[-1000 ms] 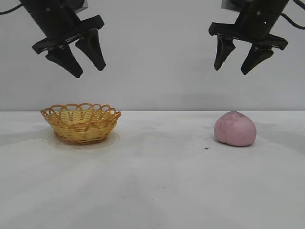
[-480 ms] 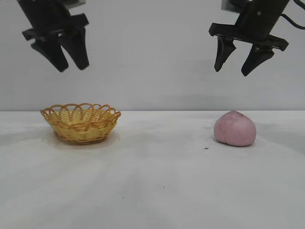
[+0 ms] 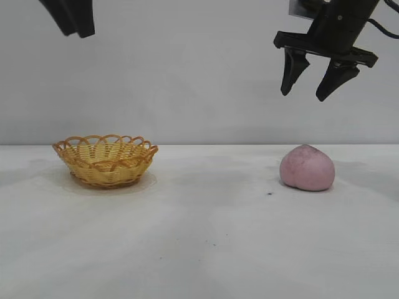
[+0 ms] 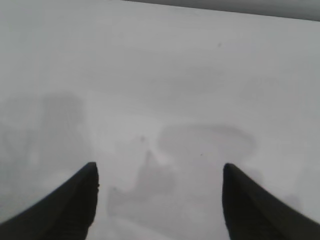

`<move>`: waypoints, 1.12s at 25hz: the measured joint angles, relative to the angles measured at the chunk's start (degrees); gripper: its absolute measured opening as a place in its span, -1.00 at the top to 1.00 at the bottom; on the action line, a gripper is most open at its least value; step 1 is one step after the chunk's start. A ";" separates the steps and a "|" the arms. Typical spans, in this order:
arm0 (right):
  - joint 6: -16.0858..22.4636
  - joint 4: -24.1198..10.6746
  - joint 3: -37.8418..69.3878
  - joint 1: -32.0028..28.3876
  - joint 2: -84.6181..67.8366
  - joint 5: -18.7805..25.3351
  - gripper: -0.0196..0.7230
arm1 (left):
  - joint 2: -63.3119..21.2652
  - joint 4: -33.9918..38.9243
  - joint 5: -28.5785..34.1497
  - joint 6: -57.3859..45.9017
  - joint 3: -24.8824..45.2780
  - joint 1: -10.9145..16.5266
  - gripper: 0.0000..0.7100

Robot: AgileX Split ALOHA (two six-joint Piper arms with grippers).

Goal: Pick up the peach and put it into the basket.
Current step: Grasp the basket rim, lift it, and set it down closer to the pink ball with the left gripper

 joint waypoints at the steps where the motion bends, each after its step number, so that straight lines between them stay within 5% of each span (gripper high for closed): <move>1: 0.00 0.00 0.00 0.00 0.00 0.13 -0.27 | 1.14 0.40 0.78 0.14 -0.24 0.00 -0.17; 4: 0.00 0.00 0.00 0.00 0.00 0.50 -0.27 | 3.98 1.38 1.90 0.37 -1.25 0.00 -0.17; 8: 0.00 0.00 0.00 0.00 0.00 0.86 -0.27 | 7.39 1.38 2.02 0.37 -4.49 0.00 0.19; 28: -0.36 0.00 0.00 0.00 0.00 0.86 -0.27 | 16.68 -2.18 2.02 1.09 -8.91 0.00 0.22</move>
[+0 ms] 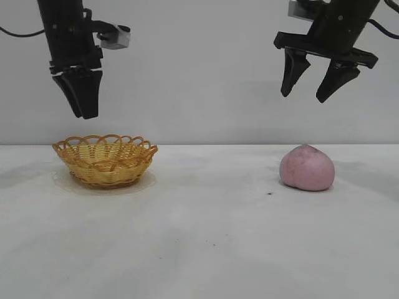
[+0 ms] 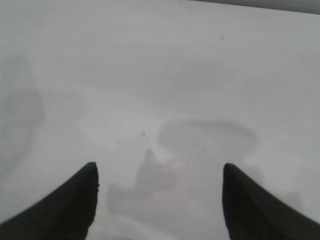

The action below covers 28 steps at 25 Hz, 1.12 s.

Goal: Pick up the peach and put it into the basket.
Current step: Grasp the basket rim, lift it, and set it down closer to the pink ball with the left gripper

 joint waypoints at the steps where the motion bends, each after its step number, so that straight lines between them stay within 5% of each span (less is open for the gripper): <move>1: -0.11 0.00 0.00 0.00 0.00 0.00 -0.27 | 0.26 -0.22 0.00 0.00 0.00 0.00 0.22; 14: -0.55 0.00 0.00 0.00 0.00 0.00 -0.27 | 4.43 -1.01 -0.36 2.11 -0.03 0.00 0.22; 18: -0.67 0.00 0.00 0.00 0.00 0.00 -0.27 | 5.21 -1.01 -0.36 2.35 -0.03 0.00 0.86; 28: -0.89 -0.04 0.00 0.00 0.00 0.00 -0.27 | 5.21 -0.90 -0.26 1.67 -3.43 0.00 0.67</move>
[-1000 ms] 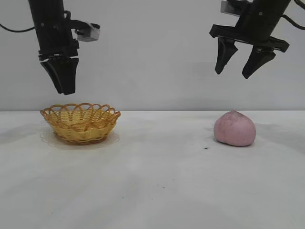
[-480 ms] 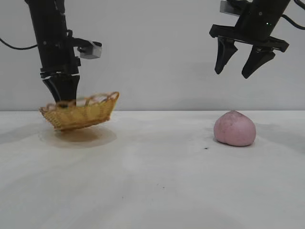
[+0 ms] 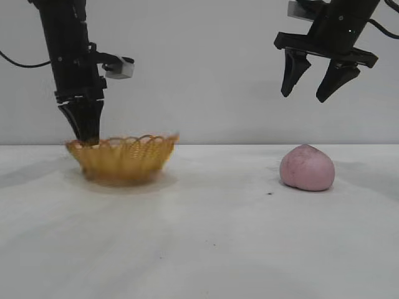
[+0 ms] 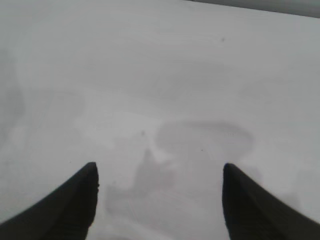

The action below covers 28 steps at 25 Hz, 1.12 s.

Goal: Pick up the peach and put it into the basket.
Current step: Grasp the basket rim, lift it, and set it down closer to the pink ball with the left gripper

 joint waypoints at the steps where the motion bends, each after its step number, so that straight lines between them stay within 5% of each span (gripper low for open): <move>1: 0.00 0.00 0.00 0.00 0.00 0.00 -0.27 | 0.00 0.00 0.00 -0.11 -0.35 0.00 0.67; 4: 0.00 -0.10 0.00 0.00 0.00 0.00 -0.27 | 0.00 0.00 0.00 -0.11 -0.61 0.00 0.67; 8: -0.21 -0.21 0.00 0.00 0.00 0.00 -0.27 | 0.00 0.00 0.00 -0.11 -0.61 0.00 0.34; 28: -0.31 -0.54 0.00 0.00 0.00 0.47 -0.27 | 3.11 -2.05 0.00 -0.01 -0.61 0.00 0.35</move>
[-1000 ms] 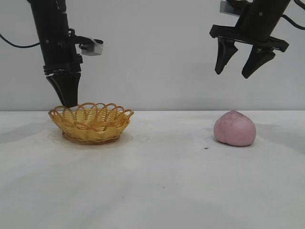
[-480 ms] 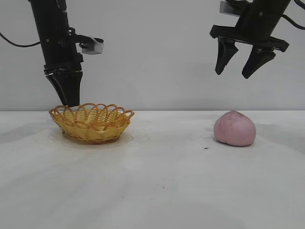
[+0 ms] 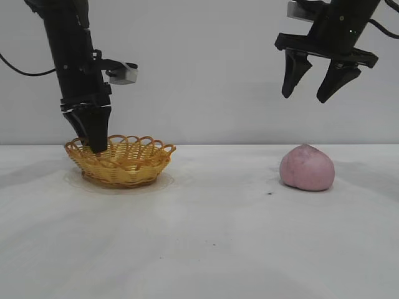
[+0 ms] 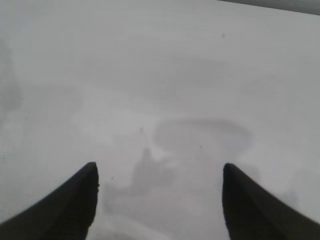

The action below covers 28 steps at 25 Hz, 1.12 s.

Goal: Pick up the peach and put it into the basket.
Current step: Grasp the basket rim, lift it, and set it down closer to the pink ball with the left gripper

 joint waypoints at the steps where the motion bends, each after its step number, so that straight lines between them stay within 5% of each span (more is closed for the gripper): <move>1: 0.00 0.00 0.00 0.00 0.00 0.00 -0.27 | 0.15 -0.21 0.12 0.00 0.00 0.00 0.53; 3: 0.00 -0.10 0.00 0.00 0.00 0.00 -0.27 | 0.15 -1.20 0.38 0.00 -0.49 0.00 0.79; 11: 0.00 -0.22 0.00 0.00 0.00 -0.10 -0.27 | 0.15 -3.78 1.22 -10.31 -2.10 0.00 0.79; 13: 0.00 -0.33 0.00 0.00 0.00 -0.10 -0.27 | -0.14 -3.87 1.22 -16.61 -2.31 0.00 1.00; 23: 0.00 -0.44 0.00 0.00 0.00 -0.10 -0.27 | -5.99 -14.39 0.79 -36.59 -1.99 0.00 1.00; 28: 0.00 -0.44 0.00 0.00 0.00 -0.10 -0.27 | -11.86 -19.49 0.09 -37.22 6.96 0.00 1.00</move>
